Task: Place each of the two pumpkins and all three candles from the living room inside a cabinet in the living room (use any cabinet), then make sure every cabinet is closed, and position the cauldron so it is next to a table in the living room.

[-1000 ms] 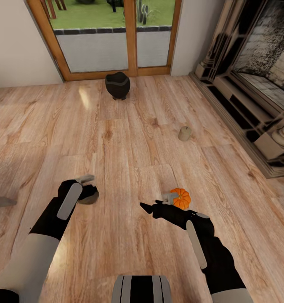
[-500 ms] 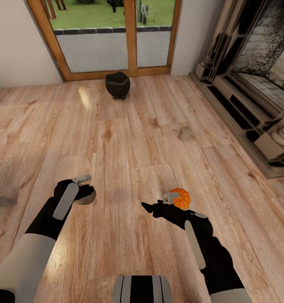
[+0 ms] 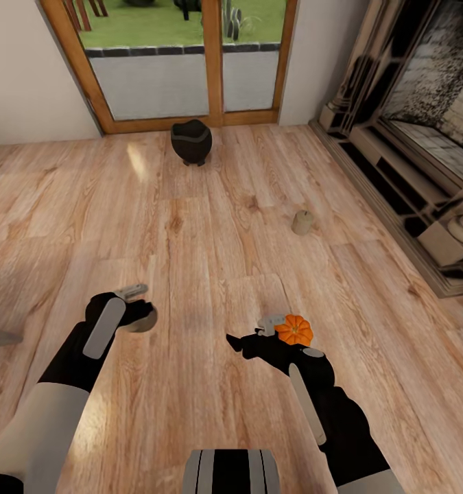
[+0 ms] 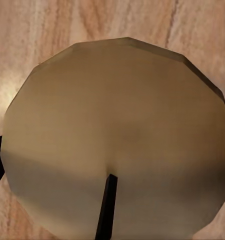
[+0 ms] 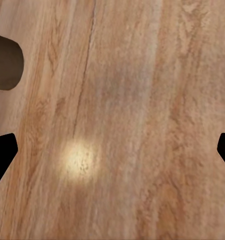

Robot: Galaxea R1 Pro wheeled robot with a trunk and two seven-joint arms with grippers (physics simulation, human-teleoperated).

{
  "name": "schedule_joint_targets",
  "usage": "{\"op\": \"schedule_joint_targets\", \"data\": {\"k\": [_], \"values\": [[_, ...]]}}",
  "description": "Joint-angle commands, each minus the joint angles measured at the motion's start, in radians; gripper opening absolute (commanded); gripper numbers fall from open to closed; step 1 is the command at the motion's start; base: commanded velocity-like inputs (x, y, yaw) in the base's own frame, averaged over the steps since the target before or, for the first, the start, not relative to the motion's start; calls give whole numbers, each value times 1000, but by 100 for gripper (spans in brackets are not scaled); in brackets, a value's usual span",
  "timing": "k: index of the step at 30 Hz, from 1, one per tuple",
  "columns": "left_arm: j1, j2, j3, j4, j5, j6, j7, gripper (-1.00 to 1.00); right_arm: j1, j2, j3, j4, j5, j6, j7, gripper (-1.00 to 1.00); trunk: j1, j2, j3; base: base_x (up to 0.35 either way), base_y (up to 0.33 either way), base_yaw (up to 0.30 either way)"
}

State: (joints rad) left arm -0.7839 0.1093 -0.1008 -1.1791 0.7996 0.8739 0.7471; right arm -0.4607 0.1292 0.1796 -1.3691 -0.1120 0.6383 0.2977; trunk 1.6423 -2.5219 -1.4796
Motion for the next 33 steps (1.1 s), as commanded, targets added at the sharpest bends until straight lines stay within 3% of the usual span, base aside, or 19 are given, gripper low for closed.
{"op": "schedule_joint_targets", "data": {"k": [1, 7, 21, 33], "values": [[0, 0, 2, -5, 6, 2, -2, -100, 0, 1, 1, 0, 0, 0, 0, 100, 0, 0, 0, 1, 0, 0], [0, 0, 2, -15, 14, 2, -2, -100, 0, 2, 1, 1, 0, 0, 0, 100, 0, 0, 0, 0, 0, 0], [0, 0, 2, -18, 15, -1, -4, -100, 0, 6, 7, 6, -1, -32, 0, 100, -6, 3, 54, 0, 0, 0], [0, 0, 3, -17, 46, -2, -7, -100, 0, 7, 14, 7, -1, -42, 0, 100, -12, 6, 101, 0, 0, 0]]}}
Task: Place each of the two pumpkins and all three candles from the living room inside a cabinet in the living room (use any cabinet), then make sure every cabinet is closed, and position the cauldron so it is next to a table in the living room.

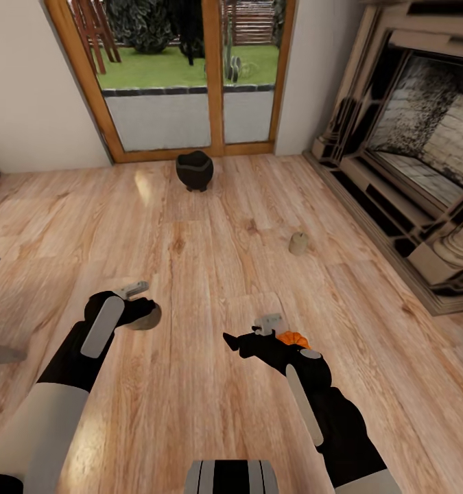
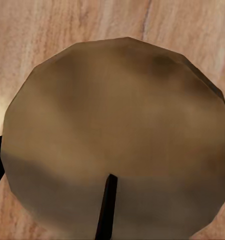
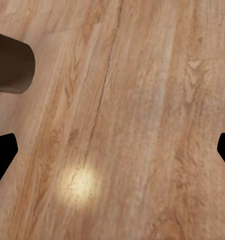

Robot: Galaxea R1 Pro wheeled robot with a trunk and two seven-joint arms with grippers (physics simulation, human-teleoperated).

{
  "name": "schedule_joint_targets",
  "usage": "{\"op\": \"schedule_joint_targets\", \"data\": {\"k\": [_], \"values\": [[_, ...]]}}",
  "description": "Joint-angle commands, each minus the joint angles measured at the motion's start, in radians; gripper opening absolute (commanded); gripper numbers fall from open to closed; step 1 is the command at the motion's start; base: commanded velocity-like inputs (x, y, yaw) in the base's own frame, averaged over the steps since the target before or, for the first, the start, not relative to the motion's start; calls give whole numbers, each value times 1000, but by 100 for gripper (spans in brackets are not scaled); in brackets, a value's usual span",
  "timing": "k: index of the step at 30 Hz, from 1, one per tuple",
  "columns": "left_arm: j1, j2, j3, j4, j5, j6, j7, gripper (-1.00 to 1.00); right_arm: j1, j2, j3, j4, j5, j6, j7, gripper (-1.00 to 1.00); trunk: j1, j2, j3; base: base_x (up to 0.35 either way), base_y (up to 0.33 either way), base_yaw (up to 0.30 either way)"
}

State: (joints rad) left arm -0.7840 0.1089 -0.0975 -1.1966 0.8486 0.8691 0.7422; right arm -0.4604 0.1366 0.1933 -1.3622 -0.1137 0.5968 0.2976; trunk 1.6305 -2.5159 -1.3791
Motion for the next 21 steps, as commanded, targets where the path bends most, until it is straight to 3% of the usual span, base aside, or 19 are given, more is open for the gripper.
{"op": "schedule_joint_targets", "data": {"k": [1, 9, 21], "values": [[0, 0, 0, 0, -1, 2, -2, -100, 0, 0, 0, 0, 0, 0, 0, 100, 0, 0, 4, 0, 0, 0], [0, 0, 19, 1, 25, 1, -3, -100, 0, 1, -1, 0, 0, 0, 1, 100, -4, 2, 35, 0, 0, 16], [0, 3, 50, 10, 44, 0, -3, -100, 0, 1, 0, -1, 0, 0, 2, 100, -9, 5, 81, 0, 0, 208]]}}
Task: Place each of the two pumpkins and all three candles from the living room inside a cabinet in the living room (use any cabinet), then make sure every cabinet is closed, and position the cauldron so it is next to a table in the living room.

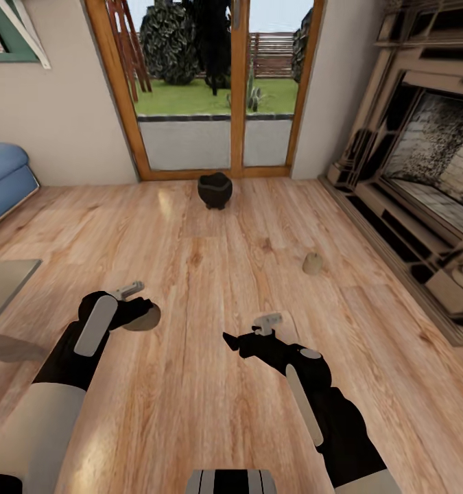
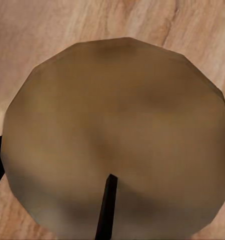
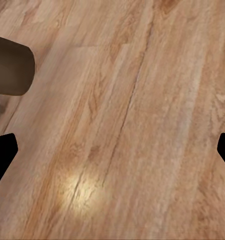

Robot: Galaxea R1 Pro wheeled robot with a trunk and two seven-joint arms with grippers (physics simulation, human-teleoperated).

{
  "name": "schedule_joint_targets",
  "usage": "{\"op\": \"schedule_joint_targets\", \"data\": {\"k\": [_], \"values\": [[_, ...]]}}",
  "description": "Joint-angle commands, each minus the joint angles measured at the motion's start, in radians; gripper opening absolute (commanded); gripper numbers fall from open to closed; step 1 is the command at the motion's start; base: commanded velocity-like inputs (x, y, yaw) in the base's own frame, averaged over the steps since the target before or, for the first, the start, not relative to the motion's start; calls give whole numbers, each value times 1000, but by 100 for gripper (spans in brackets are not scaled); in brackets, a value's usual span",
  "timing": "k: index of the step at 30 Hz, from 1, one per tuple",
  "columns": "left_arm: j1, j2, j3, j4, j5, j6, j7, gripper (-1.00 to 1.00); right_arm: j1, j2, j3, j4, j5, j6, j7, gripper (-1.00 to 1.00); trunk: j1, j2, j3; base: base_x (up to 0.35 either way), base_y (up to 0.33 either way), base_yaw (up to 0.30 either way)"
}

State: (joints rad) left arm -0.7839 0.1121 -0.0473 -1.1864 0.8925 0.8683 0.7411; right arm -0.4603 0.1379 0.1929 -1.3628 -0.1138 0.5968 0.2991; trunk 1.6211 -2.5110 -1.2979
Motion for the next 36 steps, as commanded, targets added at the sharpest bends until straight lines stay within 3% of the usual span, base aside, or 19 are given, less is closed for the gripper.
{"op": "schedule_joint_targets", "data": {"k": [1, 7, 20, 25, 36], "values": [[0, 0, 1, 0, 0, 0, -2, -100, 0, 0, 0, 0, 0, 0, 0, 100, 0, 0, 4, 0, 0, 16], [0, -1, 1, 1, 1, -1, -2, -100, 0, 0, 0, -1, 0, 0, 0, 100, -3, 2, 27, 0, 0, 90], [0, -1, 1, 2, 0, -2, -2, -100, 0, 0, 1, -1, 0, 0, 0, 100, -9, 5, 77, 0, 0, 274], [0, -2, 1, 3, 0, -3, -2, -100, 0, 0, 28, 1, 0, 0, 0, 100, -11, 6, 97, 0, 0, 285], [0, -2, 1, 4, 0, -3, -2, -100, 0, 0, 33, 1, 0, 0, -1, 100, -16, 8, 139, 0, 0, 239]]}}
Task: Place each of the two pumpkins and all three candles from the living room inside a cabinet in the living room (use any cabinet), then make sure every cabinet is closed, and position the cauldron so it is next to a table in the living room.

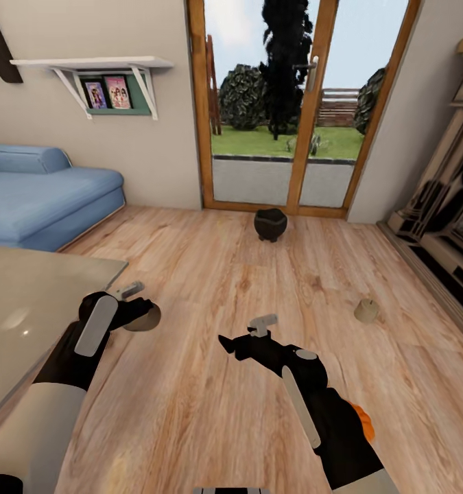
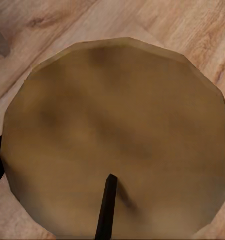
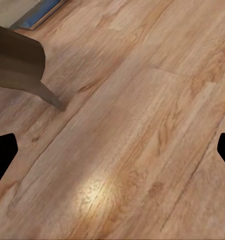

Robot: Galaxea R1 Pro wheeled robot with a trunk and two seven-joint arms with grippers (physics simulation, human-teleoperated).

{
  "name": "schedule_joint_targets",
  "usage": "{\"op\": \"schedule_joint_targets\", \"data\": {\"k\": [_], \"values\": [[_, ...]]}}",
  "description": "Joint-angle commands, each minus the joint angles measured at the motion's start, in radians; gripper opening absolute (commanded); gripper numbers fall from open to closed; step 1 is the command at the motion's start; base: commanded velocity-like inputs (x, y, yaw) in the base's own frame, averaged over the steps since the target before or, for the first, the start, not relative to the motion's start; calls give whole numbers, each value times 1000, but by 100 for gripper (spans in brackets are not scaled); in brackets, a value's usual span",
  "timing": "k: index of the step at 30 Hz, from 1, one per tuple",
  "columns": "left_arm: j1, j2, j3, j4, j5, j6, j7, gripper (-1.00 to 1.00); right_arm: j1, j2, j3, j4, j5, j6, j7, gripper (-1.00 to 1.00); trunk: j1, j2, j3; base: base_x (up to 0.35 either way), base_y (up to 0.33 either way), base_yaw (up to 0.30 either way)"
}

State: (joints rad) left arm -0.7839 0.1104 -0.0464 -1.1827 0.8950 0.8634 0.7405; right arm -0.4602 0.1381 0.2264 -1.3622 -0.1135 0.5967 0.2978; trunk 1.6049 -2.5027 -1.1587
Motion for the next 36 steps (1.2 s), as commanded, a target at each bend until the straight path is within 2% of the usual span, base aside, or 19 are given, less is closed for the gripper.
{"op": "schedule_joint_targets", "data": {"k": [1, 11, 36], "values": [[0, 0, 0, 0, -2, 2, -2, -100, 0, 0, 0, 0, 0, 0, 0, 100, 0, 0, 4, 0, 0, 94], [0, -1, -1, 1, -2, 2, -3, -100, 0, 0, -1, 0, 1, 0, 0, 100, -5, 3, 43, 0, 0, 12], [0, -3, -1, 2, -2, 2, -3, -100, 0, 0, -1, 1, 0, 0, 0, 100, -101, 178, 121, 0, 0, 3]]}}
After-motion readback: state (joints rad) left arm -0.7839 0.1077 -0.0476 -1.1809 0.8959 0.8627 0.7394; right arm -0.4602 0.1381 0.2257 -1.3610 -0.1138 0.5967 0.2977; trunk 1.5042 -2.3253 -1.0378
